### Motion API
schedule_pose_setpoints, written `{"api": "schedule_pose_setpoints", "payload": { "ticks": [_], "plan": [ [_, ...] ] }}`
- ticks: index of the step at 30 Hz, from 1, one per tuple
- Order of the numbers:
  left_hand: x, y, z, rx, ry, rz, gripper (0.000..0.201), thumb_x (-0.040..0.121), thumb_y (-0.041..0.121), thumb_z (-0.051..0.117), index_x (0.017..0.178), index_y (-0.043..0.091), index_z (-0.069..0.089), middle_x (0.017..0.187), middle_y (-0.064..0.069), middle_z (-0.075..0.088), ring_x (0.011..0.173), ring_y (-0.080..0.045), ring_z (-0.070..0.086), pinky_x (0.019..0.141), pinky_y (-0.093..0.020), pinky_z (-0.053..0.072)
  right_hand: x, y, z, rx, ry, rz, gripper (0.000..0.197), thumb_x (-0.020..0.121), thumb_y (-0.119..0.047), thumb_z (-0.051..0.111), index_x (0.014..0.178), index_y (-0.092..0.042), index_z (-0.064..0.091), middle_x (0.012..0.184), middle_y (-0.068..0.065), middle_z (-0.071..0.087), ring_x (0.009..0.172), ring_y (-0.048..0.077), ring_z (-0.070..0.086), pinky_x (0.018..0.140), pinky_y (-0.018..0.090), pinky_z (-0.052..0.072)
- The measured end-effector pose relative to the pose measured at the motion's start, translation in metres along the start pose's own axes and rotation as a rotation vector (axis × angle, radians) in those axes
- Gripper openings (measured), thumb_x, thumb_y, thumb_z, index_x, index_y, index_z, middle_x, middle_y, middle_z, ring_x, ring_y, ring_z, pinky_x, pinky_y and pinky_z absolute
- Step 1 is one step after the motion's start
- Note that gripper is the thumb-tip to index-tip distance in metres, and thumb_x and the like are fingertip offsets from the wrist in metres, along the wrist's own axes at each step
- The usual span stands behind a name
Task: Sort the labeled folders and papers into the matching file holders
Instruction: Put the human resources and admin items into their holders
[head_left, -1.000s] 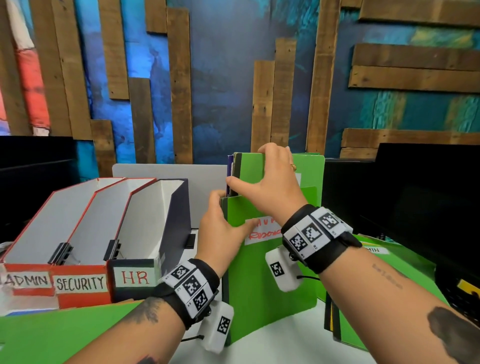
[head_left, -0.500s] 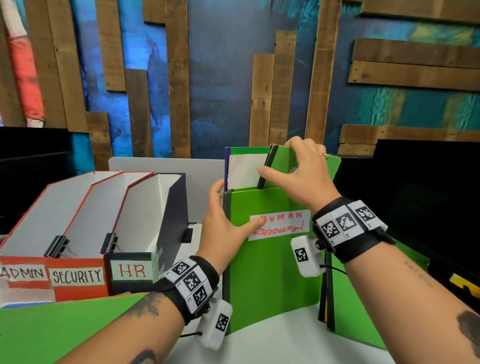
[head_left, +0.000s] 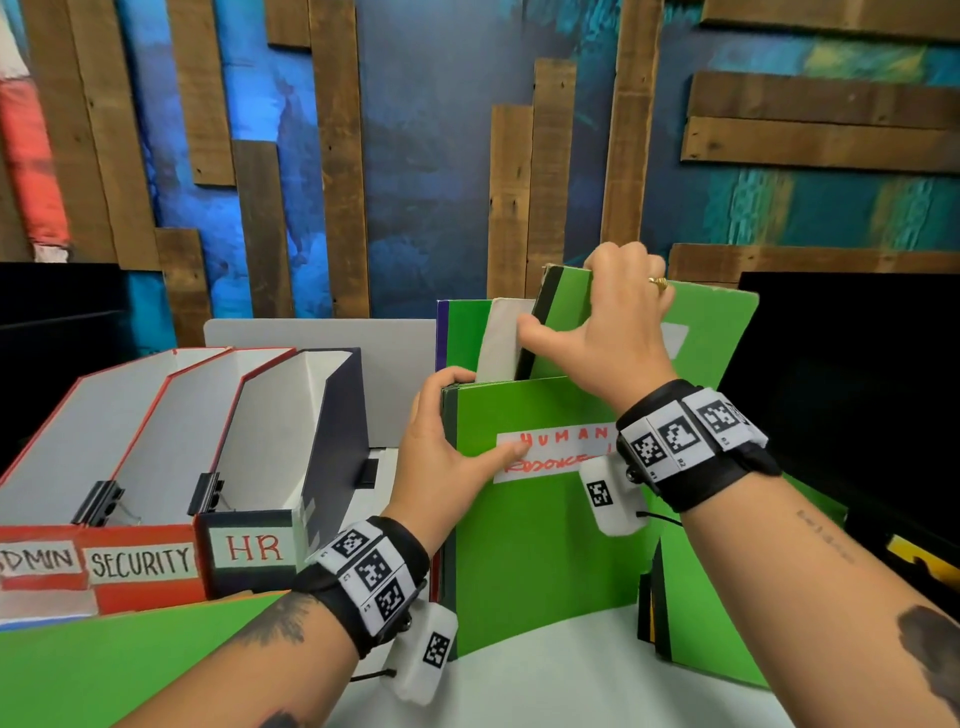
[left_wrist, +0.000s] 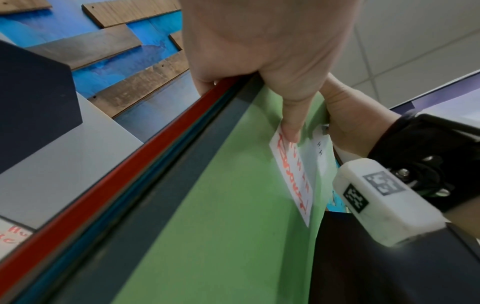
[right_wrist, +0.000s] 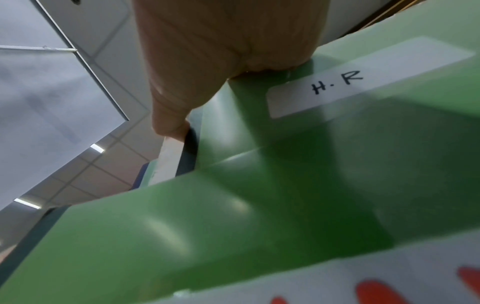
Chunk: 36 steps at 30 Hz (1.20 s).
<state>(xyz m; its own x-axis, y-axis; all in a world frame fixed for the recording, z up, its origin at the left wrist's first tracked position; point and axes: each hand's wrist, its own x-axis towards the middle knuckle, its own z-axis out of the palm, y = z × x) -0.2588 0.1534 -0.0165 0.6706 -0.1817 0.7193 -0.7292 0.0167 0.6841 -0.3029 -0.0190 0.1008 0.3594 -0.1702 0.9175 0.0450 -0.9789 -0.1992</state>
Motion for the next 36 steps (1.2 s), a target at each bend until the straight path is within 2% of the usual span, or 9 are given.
{"api": "schedule_pose_setpoints", "payload": {
  "ticks": [4, 8, 12, 16, 22, 26, 29, 32, 36],
  "plan": [
    [0.006, -0.004, -0.001, -0.027, 0.026, -0.044, 0.069, 0.064, 0.036, 0.095, 0.118, 0.042, 0.053, 0.127, 0.009, 0.060, 0.119, -0.014, 0.061, 0.099, -0.043, 0.054, 0.007, 0.004, -0.009, -0.038, 0.029, -0.119, 0.059, 0.064, -0.061, 0.068, 0.092, -0.018, 0.039, 0.099, 0.002, 0.036, 0.098, 0.024, 0.037, 0.081, 0.035, 0.022],
    [0.012, -0.009, -0.001, -0.102, 0.022, -0.146, 0.059, 0.057, 0.043, 0.097, 0.106, 0.035, 0.065, 0.118, -0.005, 0.068, 0.108, -0.020, 0.069, 0.094, -0.046, 0.057, 0.018, 0.006, -0.019, -0.149, 0.027, -0.196, 0.058, 0.063, -0.059, 0.069, 0.091, -0.018, 0.040, 0.100, 0.003, 0.035, 0.099, 0.028, 0.039, 0.083, 0.038, 0.025],
    [0.011, -0.008, -0.001, -0.153, 0.008, -0.181, 0.051, 0.067, 0.021, 0.095, 0.109, 0.019, 0.065, 0.110, -0.006, 0.073, 0.100, -0.017, 0.073, 0.087, -0.038, 0.061, 0.028, 0.011, -0.029, -0.272, -0.004, -0.236, 0.047, 0.062, -0.047, 0.070, 0.089, -0.018, 0.044, 0.101, 0.006, 0.038, 0.099, 0.029, 0.039, 0.084, 0.040, 0.024],
    [0.007, -0.002, 0.000, -0.205, 0.013, -0.166, 0.043, 0.075, 0.001, 0.086, 0.110, 0.007, 0.062, 0.101, 0.000, 0.077, 0.092, -0.011, 0.075, 0.072, -0.021, 0.059, 0.038, 0.027, -0.030, -0.357, -0.023, -0.234, 0.029, 0.067, -0.015, 0.070, 0.088, -0.016, 0.049, 0.101, 0.010, 0.041, 0.096, 0.033, 0.047, 0.086, 0.040, 0.021],
    [0.005, -0.001, 0.000, -0.250, 0.008, -0.155, 0.040, 0.077, 0.000, 0.084, 0.108, 0.010, 0.061, 0.102, -0.001, 0.078, 0.094, -0.015, 0.076, 0.074, -0.026, 0.061, 0.051, 0.046, -0.018, -0.407, -0.109, -0.251, 0.021, 0.076, -0.002, 0.071, 0.091, -0.010, 0.058, 0.105, 0.016, 0.046, 0.103, 0.038, 0.047, 0.088, 0.045, 0.029],
    [0.004, 0.000, 0.000, -0.282, 0.014, -0.146, 0.039, 0.078, -0.001, 0.083, 0.109, 0.009, 0.061, 0.103, -0.001, 0.078, 0.096, -0.017, 0.076, 0.073, -0.027, 0.061, 0.061, 0.049, -0.014, -0.427, -0.012, -0.199, 0.031, 0.070, 0.016, 0.060, 0.082, -0.012, 0.054, 0.102, 0.016, 0.043, 0.100, 0.034, 0.042, 0.079, 0.042, 0.025],
    [0.002, -0.003, 0.002, -0.298, 0.025, -0.140, 0.040, 0.078, -0.001, 0.082, 0.112, 0.009, 0.061, 0.104, 0.000, 0.078, 0.097, -0.017, 0.075, 0.075, -0.028, 0.062, 0.069, 0.046, -0.017, -0.415, 0.044, -0.145, 0.024, 0.073, 0.014, 0.057, 0.081, -0.008, 0.054, 0.103, 0.018, 0.046, 0.100, 0.038, 0.045, 0.075, 0.043, 0.028],
    [0.001, -0.004, 0.003, -0.294, 0.028, -0.133, 0.043, 0.079, 0.002, 0.083, 0.115, 0.011, 0.062, 0.105, 0.004, 0.077, 0.097, -0.014, 0.075, 0.075, -0.028, 0.062, 0.077, 0.040, -0.016, -0.379, 0.002, -0.158, 0.023, 0.071, 0.008, 0.068, 0.083, -0.011, 0.061, 0.104, 0.015, 0.047, 0.103, 0.037, 0.046, 0.088, 0.043, 0.027],
    [0.002, -0.005, 0.005, -0.258, 0.053, -0.132, 0.044, 0.081, 0.008, 0.083, 0.118, 0.015, 0.061, 0.106, 0.008, 0.076, 0.098, -0.010, 0.074, 0.078, -0.028, 0.062, 0.075, 0.021, -0.013, -0.246, -0.109, -0.146, 0.026, 0.076, -0.013, 0.080, 0.099, -0.021, 0.071, 0.107, 0.003, 0.039, 0.115, 0.033, 0.041, 0.098, 0.038, 0.020]
  ]
}}
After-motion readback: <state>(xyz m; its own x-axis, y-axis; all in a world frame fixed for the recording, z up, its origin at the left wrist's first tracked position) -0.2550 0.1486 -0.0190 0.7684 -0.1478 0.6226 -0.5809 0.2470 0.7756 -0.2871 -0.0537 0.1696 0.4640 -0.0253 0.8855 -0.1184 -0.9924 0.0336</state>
